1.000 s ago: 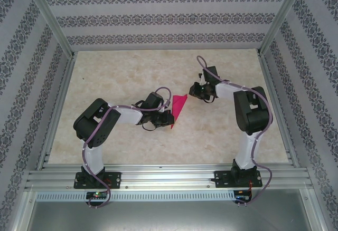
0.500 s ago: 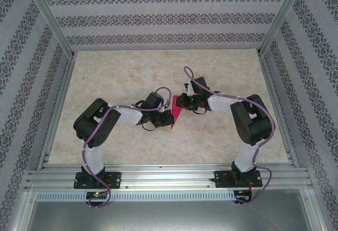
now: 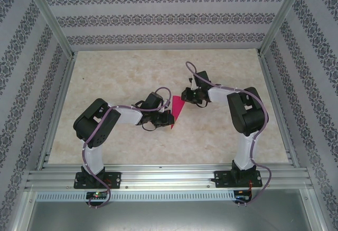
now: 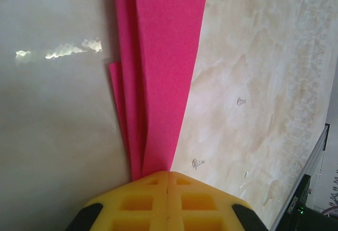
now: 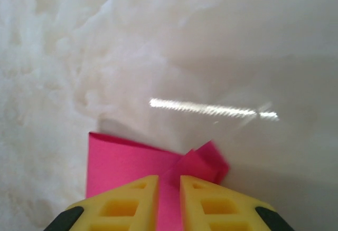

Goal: Fold a paper plane with a square sheet of paper (fold left side to right side)
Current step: Fold the wing for the fifth time at the center of the table.

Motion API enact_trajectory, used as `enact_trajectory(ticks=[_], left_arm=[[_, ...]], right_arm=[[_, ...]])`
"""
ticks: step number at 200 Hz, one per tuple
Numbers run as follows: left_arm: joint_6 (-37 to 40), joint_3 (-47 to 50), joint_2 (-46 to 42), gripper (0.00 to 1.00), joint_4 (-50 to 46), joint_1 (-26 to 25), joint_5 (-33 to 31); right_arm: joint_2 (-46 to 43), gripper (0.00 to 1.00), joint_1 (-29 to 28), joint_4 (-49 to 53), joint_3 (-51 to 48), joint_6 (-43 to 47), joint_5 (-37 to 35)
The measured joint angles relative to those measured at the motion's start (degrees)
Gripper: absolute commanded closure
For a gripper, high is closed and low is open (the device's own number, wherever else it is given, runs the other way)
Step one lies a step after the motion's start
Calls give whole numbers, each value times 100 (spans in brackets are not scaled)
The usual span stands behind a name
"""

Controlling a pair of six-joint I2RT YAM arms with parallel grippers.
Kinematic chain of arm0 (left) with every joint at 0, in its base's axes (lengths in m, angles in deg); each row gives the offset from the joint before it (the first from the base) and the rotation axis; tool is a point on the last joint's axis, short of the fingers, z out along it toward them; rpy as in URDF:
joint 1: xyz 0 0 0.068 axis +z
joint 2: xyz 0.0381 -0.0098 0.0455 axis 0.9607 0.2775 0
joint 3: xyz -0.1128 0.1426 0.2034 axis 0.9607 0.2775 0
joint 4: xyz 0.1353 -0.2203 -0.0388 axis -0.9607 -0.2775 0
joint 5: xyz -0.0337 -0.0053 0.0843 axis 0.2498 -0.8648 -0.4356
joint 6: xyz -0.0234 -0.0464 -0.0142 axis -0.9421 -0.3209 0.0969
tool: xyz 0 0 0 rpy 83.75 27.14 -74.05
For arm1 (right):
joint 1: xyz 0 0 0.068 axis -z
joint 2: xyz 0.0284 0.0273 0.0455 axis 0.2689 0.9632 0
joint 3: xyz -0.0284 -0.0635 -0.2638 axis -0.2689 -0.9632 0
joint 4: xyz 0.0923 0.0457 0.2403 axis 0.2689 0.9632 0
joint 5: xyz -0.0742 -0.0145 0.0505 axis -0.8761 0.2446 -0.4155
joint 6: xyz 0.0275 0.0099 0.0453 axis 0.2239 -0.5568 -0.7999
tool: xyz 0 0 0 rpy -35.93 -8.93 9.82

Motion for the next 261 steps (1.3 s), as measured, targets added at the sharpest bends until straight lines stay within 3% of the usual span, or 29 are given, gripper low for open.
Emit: enact_trajectory(ticks=[114, 152, 198, 227, 261], left_arm=[[2, 26, -11, 94, 52, 0, 2], [7, 26, -11, 94, 52, 0, 2], [11, 26, -11, 93, 52, 0, 7], [15, 26, -11, 93, 50, 0, 13], [26, 24, -22, 93, 31, 0, 11]], right_arm=[[232, 78, 315, 579, 538, 472, -70], [-234, 77, 533, 592, 328, 549, -348], [-1244, 76, -142, 168, -407, 175, -79], [-911, 77, -605, -146, -485, -116, 127], [-262, 77, -643, -175, -457, -256, 155]])
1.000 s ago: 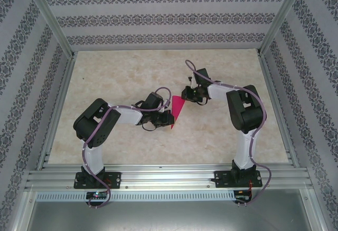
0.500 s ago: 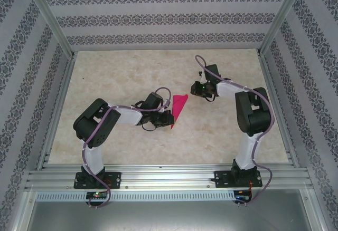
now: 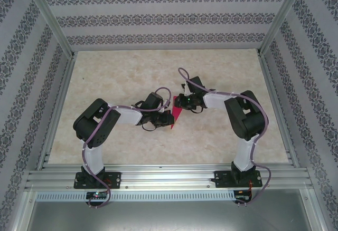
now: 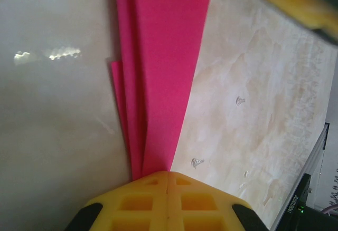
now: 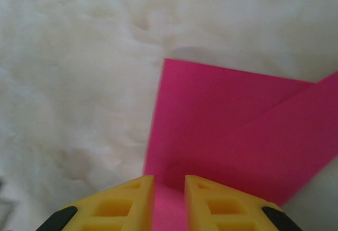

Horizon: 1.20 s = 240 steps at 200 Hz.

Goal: Fold a paper plane with a square sheet of paper (fold left side to right side)
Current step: Fold the wing for the fifth time at the center of the table.

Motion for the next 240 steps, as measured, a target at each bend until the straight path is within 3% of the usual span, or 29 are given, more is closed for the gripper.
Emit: enact_trajectory(ticks=[180, 240], left_arm=[[236, 507, -682, 94, -789, -243, -129], [297, -240, -826, 93, -1753, -236, -120]], right_arm=[[229, 77, 35, 260, 385, 31, -26], [229, 77, 35, 260, 385, 31, -24]])
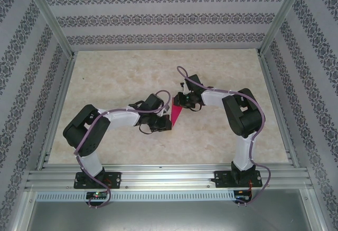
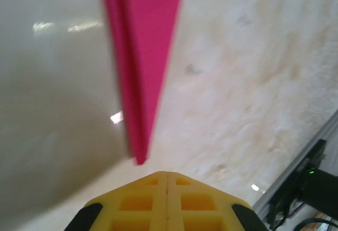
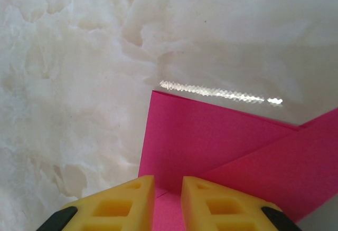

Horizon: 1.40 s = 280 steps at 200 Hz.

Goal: Fold a paper plane with a square sheet of paper (fold left side to right side)
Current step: Fold the wing for the fifth time at the center of the table.

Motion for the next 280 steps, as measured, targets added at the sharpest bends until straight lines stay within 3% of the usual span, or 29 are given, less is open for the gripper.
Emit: enact_trajectory(ticks=[47, 87, 167, 208, 251, 274, 280], left_arm=[[190, -769, 540, 94, 2, 11, 37], [258, -798, 1071, 94, 13, 48, -72], [247, 136, 647, 94, 1034, 85, -96], [236, 544, 116, 91, 479, 85, -68], [332, 345, -619, 79, -428, 149, -376], [450, 96, -1078, 67, -750, 170, -1091], [463, 74, -1202, 64, -793, 173, -1307]], right_arm=[[0, 77, 0, -2, 0, 0, 2], [0, 77, 0, -4, -2, 0, 0], [-2, 76, 57, 7, -2, 22, 120], [-2, 75, 210, 79, 55, 114, 146], [-402, 58, 409, 623, 291, 356, -317], [-1082, 48, 367, 1025, 328, 328, -874], [-1279, 42, 337, 1139, 330, 286, -1021]])
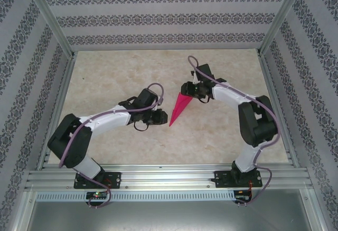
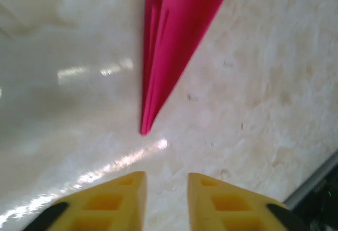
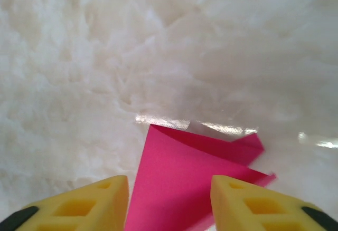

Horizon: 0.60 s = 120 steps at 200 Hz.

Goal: Fold a paper plane with a square sheet of paper (fold left side to right side)
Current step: Fold the wing for the fifth time at the center of the table, then pick up the paper plane at the center of the table.

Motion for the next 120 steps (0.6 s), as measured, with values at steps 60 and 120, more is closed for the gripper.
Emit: enact_trajectory(ticks=[60, 120], left_arm=[[-175, -96, -420, 51, -518, 26, -2212], [-286, -251, -232, 50, -581, 26, -2559]], right_arm=[[-553, 29, -778, 680, -146, -798, -837], [212, 47, -909, 837, -260, -1202, -846]])
